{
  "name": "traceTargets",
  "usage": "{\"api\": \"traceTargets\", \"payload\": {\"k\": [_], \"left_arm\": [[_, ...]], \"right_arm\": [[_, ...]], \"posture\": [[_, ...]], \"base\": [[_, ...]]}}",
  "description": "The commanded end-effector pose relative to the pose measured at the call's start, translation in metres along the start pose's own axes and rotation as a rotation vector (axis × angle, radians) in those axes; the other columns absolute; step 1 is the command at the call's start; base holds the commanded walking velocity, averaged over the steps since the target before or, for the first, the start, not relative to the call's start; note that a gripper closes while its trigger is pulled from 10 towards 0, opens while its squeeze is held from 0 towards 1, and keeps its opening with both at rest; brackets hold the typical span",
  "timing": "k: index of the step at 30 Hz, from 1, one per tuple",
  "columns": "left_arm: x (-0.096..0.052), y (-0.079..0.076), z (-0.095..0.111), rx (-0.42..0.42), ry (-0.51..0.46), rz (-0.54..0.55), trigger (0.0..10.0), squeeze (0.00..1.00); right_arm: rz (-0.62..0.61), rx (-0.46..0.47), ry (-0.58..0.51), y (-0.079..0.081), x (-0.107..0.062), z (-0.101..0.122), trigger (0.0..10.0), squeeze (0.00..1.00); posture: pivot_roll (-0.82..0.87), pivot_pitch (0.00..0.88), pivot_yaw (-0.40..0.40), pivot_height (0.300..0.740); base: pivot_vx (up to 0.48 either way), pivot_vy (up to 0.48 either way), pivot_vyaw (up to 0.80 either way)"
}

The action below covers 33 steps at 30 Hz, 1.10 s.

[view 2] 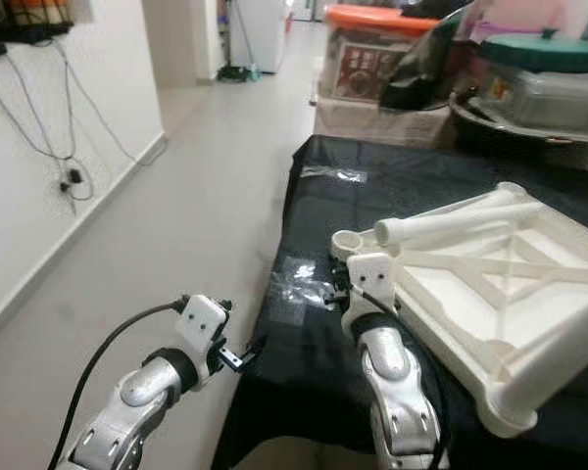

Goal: Building children table

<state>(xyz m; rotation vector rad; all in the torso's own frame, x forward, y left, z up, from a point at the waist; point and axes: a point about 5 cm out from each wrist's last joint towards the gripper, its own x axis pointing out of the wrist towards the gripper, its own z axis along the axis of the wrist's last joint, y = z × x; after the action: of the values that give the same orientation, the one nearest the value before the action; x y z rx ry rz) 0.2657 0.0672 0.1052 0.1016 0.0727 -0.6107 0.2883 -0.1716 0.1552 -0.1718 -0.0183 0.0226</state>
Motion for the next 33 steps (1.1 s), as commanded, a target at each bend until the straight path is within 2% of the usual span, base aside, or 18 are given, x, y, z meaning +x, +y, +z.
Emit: {"api": "traceTargets", "payload": {"k": [1,5,6,8,9,15,16,20,21,22,23,29,30,33], "left_arm": [[0.000,-0.005,0.000,-0.015,0.007,-0.017,10.0,0.00],[0.000,-0.005,0.000,-0.025,0.015,-0.010,10.0,0.00],[0.000,-0.004,0.000,-0.027,0.019,-0.004,10.0,0.00],[0.000,-0.004,0.000,-0.027,0.019,-0.004,10.0,0.00],[-0.001,-0.003,0.000,-0.030,0.024,0.004,10.0,0.00],[-0.001,-0.003,0.001,-0.032,0.025,0.007,10.0,0.00],[-0.002,-0.003,0.002,-0.034,0.027,0.006,10.0,0.00],[-0.002,-0.003,0.003,-0.037,0.029,0.004,10.0,0.00],[-0.003,-0.004,0.004,-0.039,0.029,0.003,10.0,0.00],[-0.003,-0.004,0.004,-0.039,0.029,0.003,10.0,0.00],[-0.003,-0.004,0.004,-0.039,0.030,0.003,10.0,0.00],[-0.005,-0.005,0.005,-0.043,0.031,0.003,10.0,0.00],[-0.009,-0.007,0.007,-0.049,0.029,0.006,10.0,0.00],[-0.012,-0.008,0.009,-0.052,0.029,0.008,10.0,0.00]], "right_arm": [[-0.019,0.002,0.036,-0.009,0.001,-0.006,10.0,0.00],[0.001,0.009,0.050,-0.009,0.008,-0.004,10.0,0.00],[0.034,0.023,0.093,-0.009,0.012,-0.006,10.0,0.00],[0.034,0.023,0.093,-0.009,0.012,-0.006,10.0,0.00],[0.115,0.054,0.177,-0.009,0.020,-0.007,10.0,0.00],[0.157,0.068,0.218,-0.011,0.027,-0.003,10.0,0.00],[0.232,0.026,0.283,-0.008,0.032,-0.004,10.0,1.00],[0.284,-0.027,0.323,-0.005,0.036,-0.004,10.0,1.00],[0.323,-0.038,0.378,-0.003,0.041,-0.004,10.0,0.09],[0.323,-0.038,0.378,-0.003,0.041,-0.004,10.0,0.09],[0.323,-0.041,0.407,-0.004,0.046,-0.003,10.0,0.00],[0.331,-0.043,0.462,-0.006,0.054,-0.002,10.0,0.00],[0.324,-0.089,0.544,-0.017,0.062,-0.010,10.0,0.00],[0.308,-0.113,0.595,-0.025,0.065,-0.014,10.0,0.00]], "posture": [[0.04,0.000,-0.082,0.740],[0.05,0.000,-0.083,0.740],[0.05,0.000,-0.085,0.740],[0.05,0.000,-0.085,0.740],[0.05,0.000,-0.088,0.740],[0.05,0.000,-0.087,0.740],[0.05,0.000,-0.087,0.740],[0.05,0.000,-0.086,0.740],[0.05,0.000,-0.087,0.740],[0.05,0.000,-0.087,0.740],[0.05,0.000,-0.088,0.740],[0.04,0.000,-0.090,0.740],[0.04,0.000,-0.105,0.740],[0.04,0.000,-0.105,0.740]], "base": [[0.000,0.000,0.00],[0.000,0.000,0.00],[0.000,0.000,0.00],[0.000,0.000,0.00],[0.000,0.000,0.00],[0.000,0.000,0.00],[0.000,0.000,0.00],[0.000,0.000,0.00],[0.000,0.000,0.00],[0.000,0.000,0.00],[0.000,0.000,0.00],[0.000,0.000,0.00],[0.000,0.000,0.00],[0.000,0.000,0.00]]}}
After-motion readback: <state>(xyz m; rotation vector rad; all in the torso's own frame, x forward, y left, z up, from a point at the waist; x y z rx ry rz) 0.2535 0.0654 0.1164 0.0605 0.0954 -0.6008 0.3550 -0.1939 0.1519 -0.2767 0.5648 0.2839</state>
